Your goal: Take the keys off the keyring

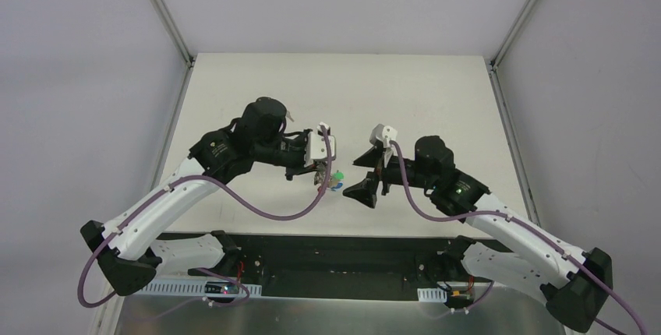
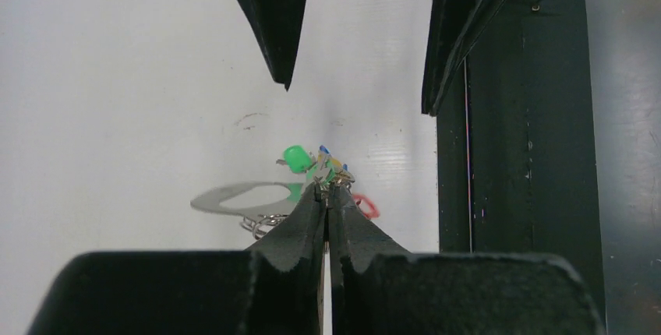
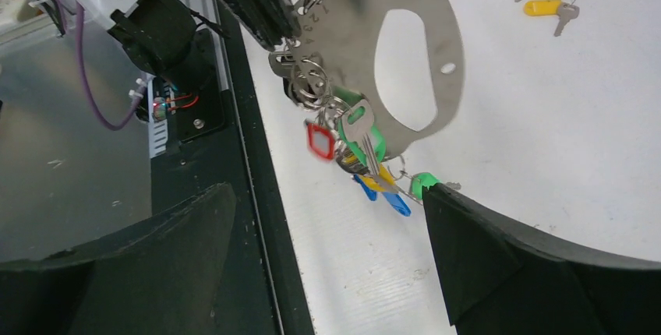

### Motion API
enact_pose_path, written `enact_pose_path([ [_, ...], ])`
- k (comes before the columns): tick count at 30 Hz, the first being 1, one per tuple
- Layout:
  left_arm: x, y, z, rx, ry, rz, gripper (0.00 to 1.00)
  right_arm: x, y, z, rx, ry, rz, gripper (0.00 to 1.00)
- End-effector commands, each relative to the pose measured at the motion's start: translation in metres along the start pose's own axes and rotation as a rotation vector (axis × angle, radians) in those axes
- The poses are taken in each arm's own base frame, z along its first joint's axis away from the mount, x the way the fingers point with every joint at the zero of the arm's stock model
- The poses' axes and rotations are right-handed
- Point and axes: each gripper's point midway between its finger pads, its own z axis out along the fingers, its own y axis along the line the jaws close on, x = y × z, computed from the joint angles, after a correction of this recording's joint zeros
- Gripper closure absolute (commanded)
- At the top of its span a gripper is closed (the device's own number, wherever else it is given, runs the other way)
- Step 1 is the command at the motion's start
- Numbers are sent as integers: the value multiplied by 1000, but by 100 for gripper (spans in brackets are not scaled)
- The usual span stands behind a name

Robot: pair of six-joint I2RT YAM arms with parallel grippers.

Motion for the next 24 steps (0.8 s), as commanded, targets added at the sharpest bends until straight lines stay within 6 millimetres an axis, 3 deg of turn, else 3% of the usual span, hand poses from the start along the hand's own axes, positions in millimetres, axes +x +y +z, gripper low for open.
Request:
enact_pose_path([
  [1, -37, -6, -16, 27, -129, 104, 100, -34, -11, 10, 55, -128, -141, 1],
  [8, -50, 4, -25, -32, -138, 64, 100, -56, 2, 26, -20, -154, -80, 1],
  [15, -70, 12, -29, -58, -166, -79, 100, -61, 32, 52, -91, -212, -117, 1],
  [24, -86, 10, -28, -40, -218, -187, 100, -90, 20, 71, 48, -381, -159, 1],
])
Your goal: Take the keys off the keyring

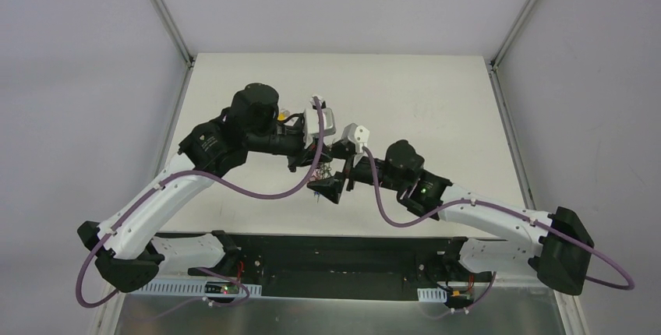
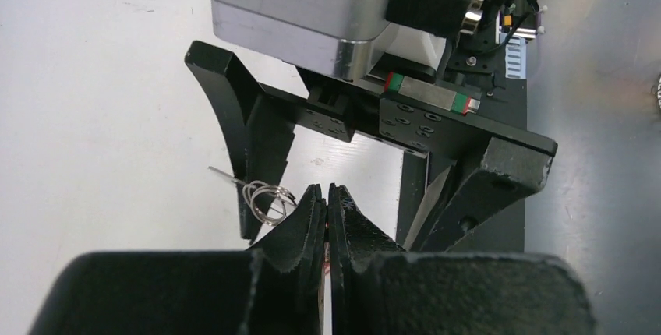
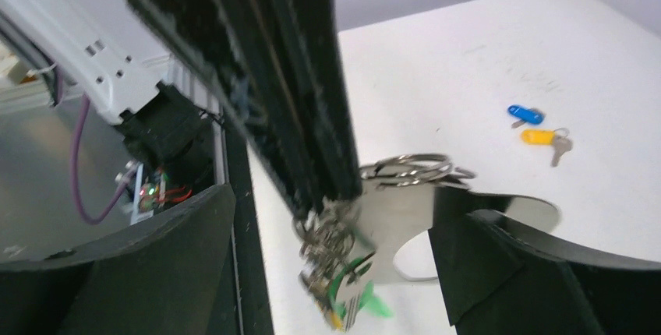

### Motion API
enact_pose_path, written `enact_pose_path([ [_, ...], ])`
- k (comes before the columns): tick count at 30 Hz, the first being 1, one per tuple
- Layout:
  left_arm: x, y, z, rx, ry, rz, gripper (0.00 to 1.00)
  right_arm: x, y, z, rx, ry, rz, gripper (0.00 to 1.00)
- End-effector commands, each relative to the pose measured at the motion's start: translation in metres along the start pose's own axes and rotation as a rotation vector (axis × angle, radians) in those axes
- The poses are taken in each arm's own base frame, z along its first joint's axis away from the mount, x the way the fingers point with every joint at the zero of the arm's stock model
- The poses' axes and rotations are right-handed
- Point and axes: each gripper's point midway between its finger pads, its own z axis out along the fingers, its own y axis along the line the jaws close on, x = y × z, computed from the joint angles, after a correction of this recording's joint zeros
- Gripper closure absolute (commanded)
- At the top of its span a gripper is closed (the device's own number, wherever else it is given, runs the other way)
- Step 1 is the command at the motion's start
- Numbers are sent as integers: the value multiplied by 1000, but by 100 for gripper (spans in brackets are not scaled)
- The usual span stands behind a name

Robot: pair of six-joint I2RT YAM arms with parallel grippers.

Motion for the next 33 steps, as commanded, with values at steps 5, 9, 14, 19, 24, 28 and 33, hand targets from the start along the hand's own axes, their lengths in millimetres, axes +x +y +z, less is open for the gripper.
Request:
enact_pose_path([
  [5, -37, -3, -7, -4, -122, -56, 100, -55, -21, 6, 158, -209, -90, 8],
  [9, -39, 0, -10, -33, -134, -68, 100, -46, -15, 2, 125, -147, -100, 41],
  [14, -39, 16, -16, -142, -130, -96, 100, -31, -1, -14, 71, -92, -100, 73],
  [19, -39, 25, -16, -198, -133, -142, 100, -27, 7, -31, 57, -81, -83, 100],
  [24, -29, 37, -14, -273, -125, -225, 53, -28, 19, -44, 23, -53, -54, 100],
  [28, -26, 45, -23, -317, -170, -303, 38, -31, 22, -55, 30, -38, -29, 100],
  [33, -28, 26, -25, -205, -270, -318, 34, -39, 25, -69, 35, -79, -17, 100],
])
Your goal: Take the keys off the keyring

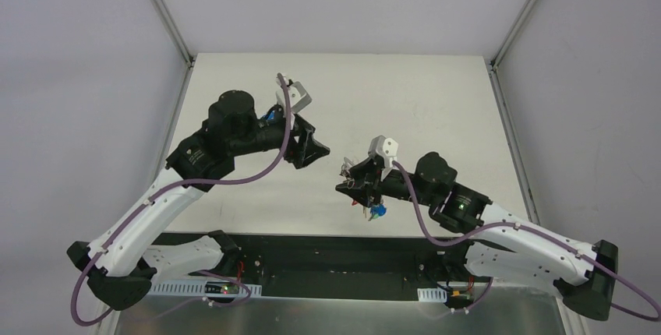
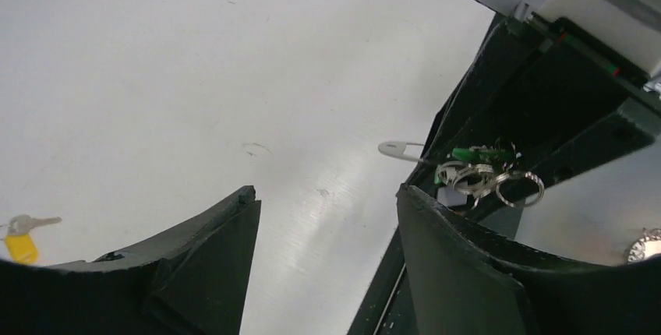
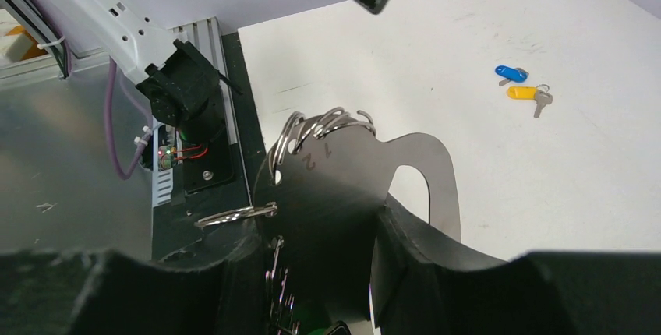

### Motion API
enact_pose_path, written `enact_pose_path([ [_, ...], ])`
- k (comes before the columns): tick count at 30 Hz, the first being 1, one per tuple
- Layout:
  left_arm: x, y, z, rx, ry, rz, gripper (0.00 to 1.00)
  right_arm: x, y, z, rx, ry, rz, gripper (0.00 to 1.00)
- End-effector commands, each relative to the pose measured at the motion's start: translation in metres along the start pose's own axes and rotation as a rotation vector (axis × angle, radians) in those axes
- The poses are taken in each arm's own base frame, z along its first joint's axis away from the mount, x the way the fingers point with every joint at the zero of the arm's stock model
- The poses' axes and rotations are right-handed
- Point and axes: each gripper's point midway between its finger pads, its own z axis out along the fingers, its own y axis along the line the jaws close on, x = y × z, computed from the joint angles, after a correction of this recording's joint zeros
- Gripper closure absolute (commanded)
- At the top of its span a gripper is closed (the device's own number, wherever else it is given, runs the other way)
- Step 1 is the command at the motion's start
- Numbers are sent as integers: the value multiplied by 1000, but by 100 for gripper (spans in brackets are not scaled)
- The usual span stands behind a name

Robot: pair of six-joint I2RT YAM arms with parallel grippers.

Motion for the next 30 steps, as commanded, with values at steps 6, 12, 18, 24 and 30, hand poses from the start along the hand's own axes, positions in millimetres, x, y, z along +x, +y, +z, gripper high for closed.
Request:
enact_pose_path([
  [6, 11, -64, -14, 409, -127, 100, 38, -54, 23, -33, -93, -162, -13, 100],
  [12, 28, -58, -12, 428, -164, 362, 34, -70, 57, -50, -351, -101, -41, 100],
  [18, 24, -51, -6, 414, -185, 495, 29, -78, 80, -52, -574, -9, -6, 100],
  [24, 13, -53, 0, 446, -193, 513, 30, -79, 84, -42, -655, 27, 18, 100],
  [30, 9, -72, -10, 553, -231, 546, 39, -70, 76, -29, -636, 56, 33, 100],
])
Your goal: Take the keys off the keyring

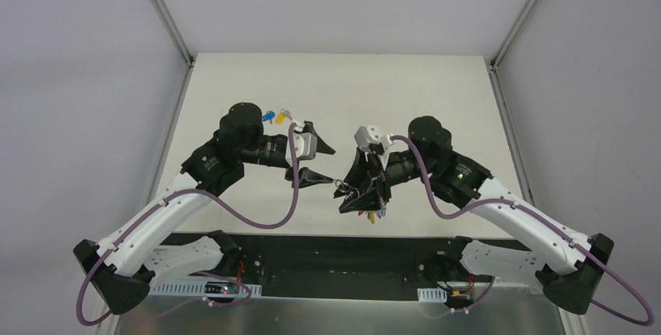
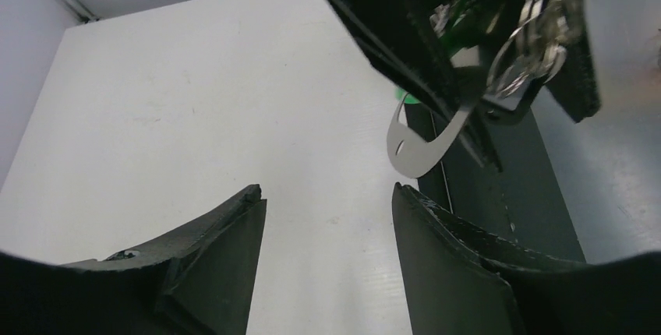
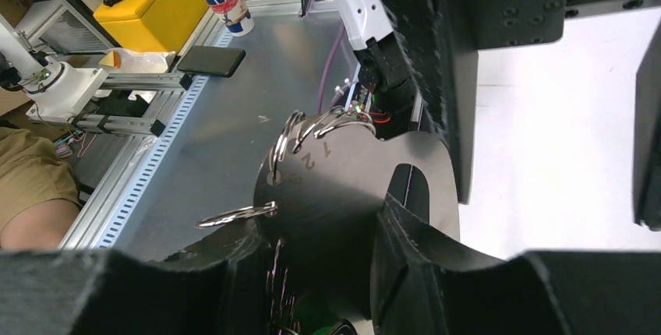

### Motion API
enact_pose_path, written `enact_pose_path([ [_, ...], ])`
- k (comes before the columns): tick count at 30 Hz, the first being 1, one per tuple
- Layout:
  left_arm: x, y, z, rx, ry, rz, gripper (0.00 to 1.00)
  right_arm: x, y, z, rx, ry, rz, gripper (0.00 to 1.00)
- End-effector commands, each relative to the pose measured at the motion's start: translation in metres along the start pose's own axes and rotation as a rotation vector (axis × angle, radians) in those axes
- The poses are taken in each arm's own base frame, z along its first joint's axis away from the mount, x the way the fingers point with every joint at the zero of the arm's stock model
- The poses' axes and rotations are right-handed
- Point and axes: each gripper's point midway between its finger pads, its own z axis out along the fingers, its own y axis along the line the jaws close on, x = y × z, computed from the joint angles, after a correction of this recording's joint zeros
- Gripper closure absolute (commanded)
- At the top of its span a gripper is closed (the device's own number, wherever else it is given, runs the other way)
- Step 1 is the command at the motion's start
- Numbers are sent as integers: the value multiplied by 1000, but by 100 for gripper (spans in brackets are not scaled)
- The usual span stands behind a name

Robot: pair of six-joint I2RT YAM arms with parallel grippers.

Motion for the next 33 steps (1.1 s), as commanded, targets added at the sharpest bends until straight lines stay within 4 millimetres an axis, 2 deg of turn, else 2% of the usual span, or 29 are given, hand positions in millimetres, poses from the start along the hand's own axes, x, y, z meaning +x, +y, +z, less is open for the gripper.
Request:
enact_pose_path([
  [1, -38, -18, -4, 118, -119, 120, 39, -24, 7, -1, -32, -38, -94, 100],
  [8, -22, -28, -7, 138, -103, 119, 46, -21, -16, -8, 80, -31, -118, 100],
  [11, -22, -28, -4, 152, -102, 102, 55, -22, -18, -7, 71, -25, -118, 100],
  [14, -26, -27, -2, 172, -108, 88, 59, -23, -20, -4, 58, -11, -106, 100],
  [21, -24, -24, 3, 182, -101, 69, 55, -24, -24, 2, 34, 0, -84, 100],
  [23, -27, -25, 2, 187, -107, 73, 71, -22, -26, 2, 36, 4, -78, 100],
  [25, -28, -25, 2, 185, -109, 79, 98, -20, -30, 3, 49, 8, -72, 100],
  [27, -25, -25, 2, 181, -104, 82, 100, -15, -35, 3, 81, 14, -60, 98],
  [30, -17, -21, 2, 148, -84, 91, 100, -7, -43, -1, 144, 24, -47, 82],
  [33, -6, -17, 1, 106, -59, 104, 100, 5, -46, -8, 204, 31, -58, 81],
])
